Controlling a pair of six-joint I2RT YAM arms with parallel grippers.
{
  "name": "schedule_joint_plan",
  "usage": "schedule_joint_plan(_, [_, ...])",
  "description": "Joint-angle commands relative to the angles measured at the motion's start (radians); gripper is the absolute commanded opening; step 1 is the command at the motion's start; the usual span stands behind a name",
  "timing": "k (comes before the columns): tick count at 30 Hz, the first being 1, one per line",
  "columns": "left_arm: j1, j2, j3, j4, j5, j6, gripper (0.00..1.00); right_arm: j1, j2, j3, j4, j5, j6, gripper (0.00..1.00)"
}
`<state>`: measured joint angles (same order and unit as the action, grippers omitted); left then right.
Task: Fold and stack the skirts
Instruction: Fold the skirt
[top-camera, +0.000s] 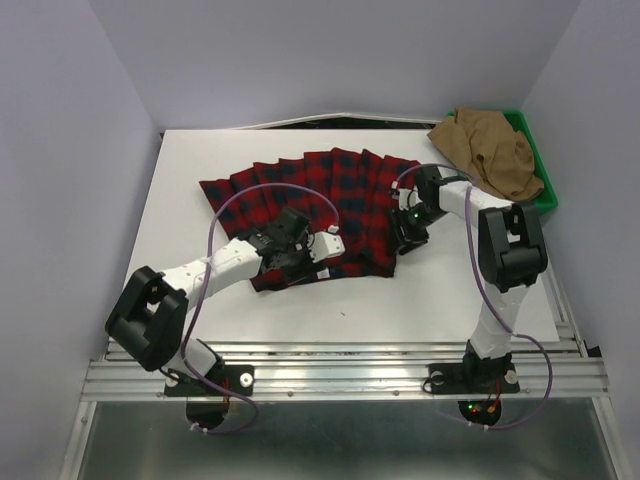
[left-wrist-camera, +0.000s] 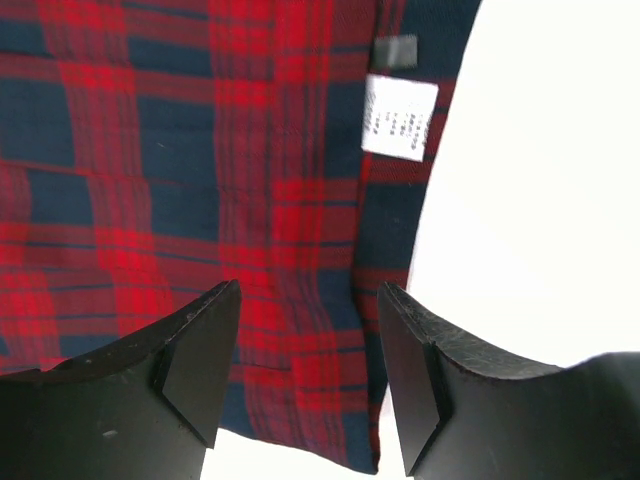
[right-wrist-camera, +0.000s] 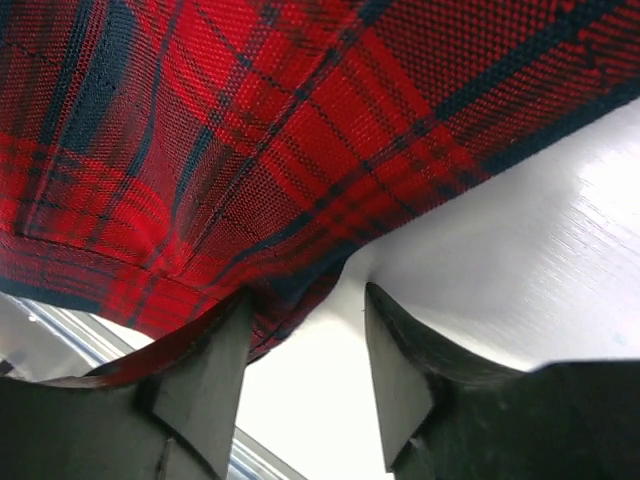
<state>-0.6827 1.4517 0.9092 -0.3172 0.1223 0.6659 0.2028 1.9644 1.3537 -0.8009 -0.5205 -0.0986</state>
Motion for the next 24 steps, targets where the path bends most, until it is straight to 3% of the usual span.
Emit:
schedule_joint_plan(1, [-0.031, 0.012, -0.03, 0.072, -0.078, 0.014, 0.68, -0.002, 0.034, 0.022, 0.02, -0.004, 0.04, 0.52])
schedule_joint_plan(5, [-0.043, 0.059, -0.043, 0.089, -0.108, 0.027, 0.67, -0.012, 0.042, 0.01, 0.031, 0.048, 0.04, 0.5])
schedule_joint_plan(14, [-0.043, 0.078, -0.069, 0.098, -0.148, 0.054, 0.55, -0.031, 0.079, 0.007, 0.043, 0.165, 0.04, 0.48])
schedule_joint_plan(15, [-0.043, 0.078, -0.076, 0.105, -0.157, 0.055, 0.42, -0.031, 0.08, 0.008, 0.043, 0.172, 0.042, 0.48])
schedule_joint_plan(18, [-0.043, 0.067, -0.079, 0.096, -0.179, 0.055, 0.28, -0.031, 0.087, 0.009, 0.043, 0.209, 0.037, 0.48])
schedule_joint_plan(19, [-0.043, 0.05, -0.082, 0.08, -0.182, 0.052, 0.2, -0.031, 0.088, 0.007, 0.045, 0.218, 0.034, 0.48])
schedule_joint_plan(24, [-0.044, -0.043, -0.112, -0.002, -0.168, 0.069, 0.0, -0.031, 0.09, 0.007, 0.045, 0.255, 0.039, 0.48])
